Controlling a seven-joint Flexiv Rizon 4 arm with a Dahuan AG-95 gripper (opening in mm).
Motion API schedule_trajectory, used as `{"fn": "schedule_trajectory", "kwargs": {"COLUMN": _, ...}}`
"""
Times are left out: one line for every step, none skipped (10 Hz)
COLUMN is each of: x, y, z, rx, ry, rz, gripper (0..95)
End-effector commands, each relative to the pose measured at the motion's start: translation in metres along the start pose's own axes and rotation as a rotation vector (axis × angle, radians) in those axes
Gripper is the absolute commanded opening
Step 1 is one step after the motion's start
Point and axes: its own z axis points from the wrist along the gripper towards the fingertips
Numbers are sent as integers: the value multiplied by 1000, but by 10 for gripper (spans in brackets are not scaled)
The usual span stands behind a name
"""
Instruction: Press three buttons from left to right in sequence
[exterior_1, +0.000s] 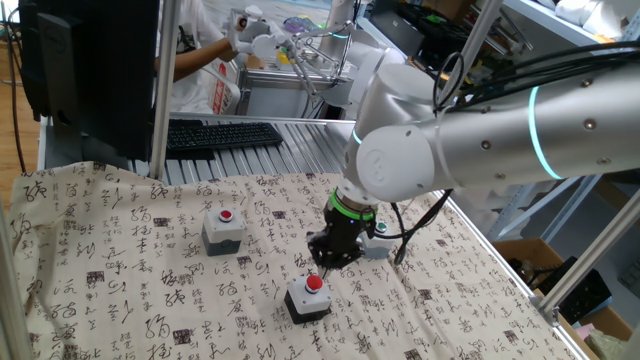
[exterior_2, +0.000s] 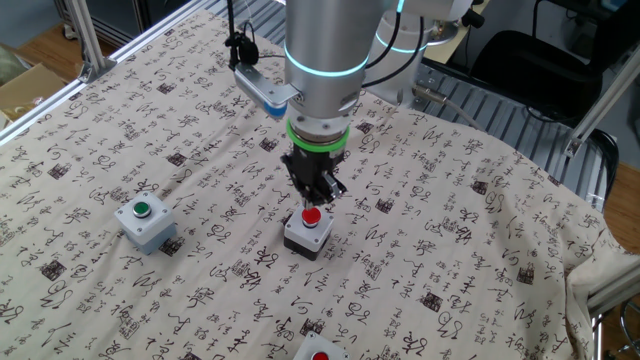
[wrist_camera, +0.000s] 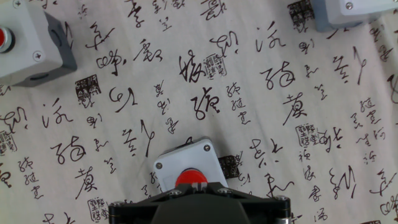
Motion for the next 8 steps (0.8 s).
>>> {"fn": "schedule_trajectory", "kwargs": {"x": 0, "y": 1, "z": 1, "rx": -3, "ry": 1, "rz": 2, "gripper": 0}}
{"fn": "schedule_trajectory", "kwargs": {"x": 1, "y": 1, "z": 3, "rx": -9, "ry": 3, "rz": 6, "gripper": 0}}
{"fn": "schedule_trajectory", "kwargs": {"x": 2, "y": 2, "z": 4, "rx": -15, "ry": 4, "rz": 9, "gripper": 0}}
{"fn": "schedule_trajectory", "kwargs": {"x": 3, "y": 4, "z": 5, "rx": -17, "ry": 7, "rz": 12, "gripper": 0}}
{"fn": "schedule_trajectory", "kwargs": {"x": 5, "y": 5, "z": 5, "rx": -14, "ry": 5, "rz": 17, "gripper": 0}}
{"fn": "schedule_trajectory", "kwargs": {"x": 6, "y": 7, "z": 6, "rx": -11, "ry": 4, "rz": 20, "gripper": 0}}
{"fn": "schedule_trajectory", "kwargs": {"x": 6, "y": 7, "z": 6, "rx": -13, "ry": 5, "rz": 20, "gripper": 0}}
{"fn": "schedule_trajectory", "kwargs": {"x": 6, "y": 7, "z": 8, "rx": -10, "ry": 4, "rz": 20, "gripper": 0}}
